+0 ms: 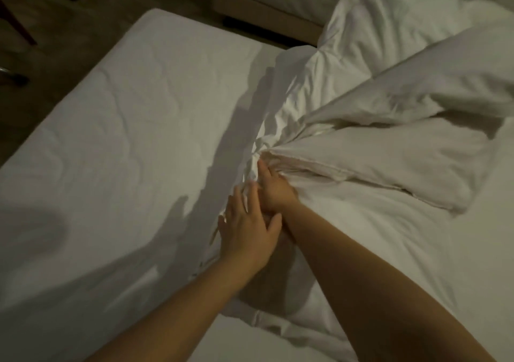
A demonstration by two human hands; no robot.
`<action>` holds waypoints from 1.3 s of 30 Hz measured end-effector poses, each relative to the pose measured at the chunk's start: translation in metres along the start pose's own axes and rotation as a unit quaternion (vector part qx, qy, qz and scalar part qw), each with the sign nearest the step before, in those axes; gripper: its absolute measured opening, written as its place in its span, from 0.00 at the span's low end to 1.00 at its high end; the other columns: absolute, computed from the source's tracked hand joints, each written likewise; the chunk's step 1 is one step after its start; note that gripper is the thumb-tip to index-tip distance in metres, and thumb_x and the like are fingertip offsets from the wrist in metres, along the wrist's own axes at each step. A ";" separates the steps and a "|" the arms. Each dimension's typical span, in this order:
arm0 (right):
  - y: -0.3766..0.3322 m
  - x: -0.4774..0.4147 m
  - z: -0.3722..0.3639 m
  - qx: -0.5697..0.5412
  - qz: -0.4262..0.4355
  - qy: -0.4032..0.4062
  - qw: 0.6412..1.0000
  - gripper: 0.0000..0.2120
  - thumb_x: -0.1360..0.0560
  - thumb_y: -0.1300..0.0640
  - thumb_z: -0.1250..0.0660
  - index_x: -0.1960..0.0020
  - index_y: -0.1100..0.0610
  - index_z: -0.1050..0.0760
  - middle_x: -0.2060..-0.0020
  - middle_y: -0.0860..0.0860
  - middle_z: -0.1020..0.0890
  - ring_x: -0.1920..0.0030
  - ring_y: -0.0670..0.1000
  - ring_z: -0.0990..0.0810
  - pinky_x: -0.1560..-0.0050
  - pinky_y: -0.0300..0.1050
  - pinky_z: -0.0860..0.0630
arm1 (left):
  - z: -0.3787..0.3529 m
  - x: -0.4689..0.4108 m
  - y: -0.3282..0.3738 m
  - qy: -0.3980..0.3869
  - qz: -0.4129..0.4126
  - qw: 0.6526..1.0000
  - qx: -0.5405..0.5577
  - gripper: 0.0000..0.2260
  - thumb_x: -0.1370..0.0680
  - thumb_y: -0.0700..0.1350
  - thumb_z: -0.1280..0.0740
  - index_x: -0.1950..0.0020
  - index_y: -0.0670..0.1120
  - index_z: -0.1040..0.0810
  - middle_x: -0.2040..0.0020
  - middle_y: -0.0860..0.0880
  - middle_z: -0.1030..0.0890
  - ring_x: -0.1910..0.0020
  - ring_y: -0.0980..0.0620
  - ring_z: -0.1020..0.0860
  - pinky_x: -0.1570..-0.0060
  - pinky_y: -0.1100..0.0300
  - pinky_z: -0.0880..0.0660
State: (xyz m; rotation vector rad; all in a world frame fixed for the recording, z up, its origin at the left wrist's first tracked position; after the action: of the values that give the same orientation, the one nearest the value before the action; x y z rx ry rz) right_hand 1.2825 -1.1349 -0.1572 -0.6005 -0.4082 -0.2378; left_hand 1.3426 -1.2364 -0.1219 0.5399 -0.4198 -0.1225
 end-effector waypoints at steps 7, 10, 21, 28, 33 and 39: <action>0.020 0.044 0.038 -0.414 -0.079 0.095 0.902 0.19 0.22 0.67 0.41 0.33 0.61 0.29 0.47 0.49 0.21 0.44 0.47 0.21 0.41 0.36 0.27 | -0.043 0.021 0.040 0.089 -0.188 0.977 -0.048 0.35 0.28 0.52 0.43 0.25 0.40 0.51 0.28 0.39 0.33 0.30 0.44 0.32 0.31 0.44 0.38; 0.034 0.089 0.050 -0.331 -0.109 0.298 0.889 0.22 0.25 0.65 0.42 0.33 0.54 0.27 0.37 0.49 0.22 0.36 0.47 0.26 0.34 0.38 0.33 | -0.053 0.007 0.053 0.079 -0.200 0.967 -0.138 0.43 0.26 0.58 0.40 0.26 0.44 0.68 0.23 0.45 0.56 0.24 0.51 0.55 0.27 0.47 0.60; 0.104 0.074 -0.044 0.149 -0.124 0.205 0.960 0.25 0.22 0.46 0.50 0.26 0.47 0.35 0.27 0.50 0.32 0.26 0.57 0.37 0.30 0.59 0.54 | -0.110 -0.055 0.002 0.075 -0.187 0.951 -0.233 0.25 0.24 0.55 0.49 0.30 0.54 0.29 0.27 0.48 0.32 0.29 0.51 0.40 0.31 0.48 0.51; 0.096 0.056 -0.098 0.111 -0.059 0.136 0.983 0.26 0.22 0.44 0.51 0.26 0.45 0.38 0.25 0.52 0.37 0.24 0.57 0.42 0.29 0.56 0.62 | -0.127 -0.062 -0.070 0.051 -0.141 0.944 -0.294 0.25 0.21 0.53 0.52 0.23 0.54 0.46 0.22 0.48 0.46 0.24 0.50 0.48 0.29 0.49 0.57; 0.101 0.099 -0.092 0.115 -0.016 0.078 0.990 0.27 0.19 0.46 0.50 0.22 0.48 0.51 0.22 0.51 0.51 0.22 0.53 0.55 0.26 0.56 0.60 | -0.108 -0.020 -0.078 0.062 -0.154 0.945 -0.280 0.24 0.22 0.52 0.48 0.27 0.49 0.35 0.27 0.43 0.33 0.30 0.45 0.36 0.32 0.43 0.43; 0.090 0.176 -0.113 0.121 -0.038 0.053 0.991 0.25 0.25 0.44 0.47 0.31 0.49 0.29 0.32 0.51 0.26 0.32 0.55 0.28 0.36 0.58 0.31 | -0.089 0.032 -0.116 0.004 -0.080 0.960 -0.268 0.24 0.23 0.50 0.35 0.28 0.46 0.32 0.28 0.43 0.32 0.32 0.41 0.33 0.41 0.33 0.34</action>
State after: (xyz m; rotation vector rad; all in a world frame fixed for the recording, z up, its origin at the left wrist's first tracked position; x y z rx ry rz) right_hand 1.5042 -1.1466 -0.2099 -0.3335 -0.3519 -0.2875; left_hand 1.4086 -1.3002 -0.2404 0.0387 -0.3166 -0.3777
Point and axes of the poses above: each hand's wrist, its own x-axis away from the middle knuckle, its own z-axis out of the back of the hand, y = z × x, the point moved 3 cm from there along -x, towards the middle knuckle
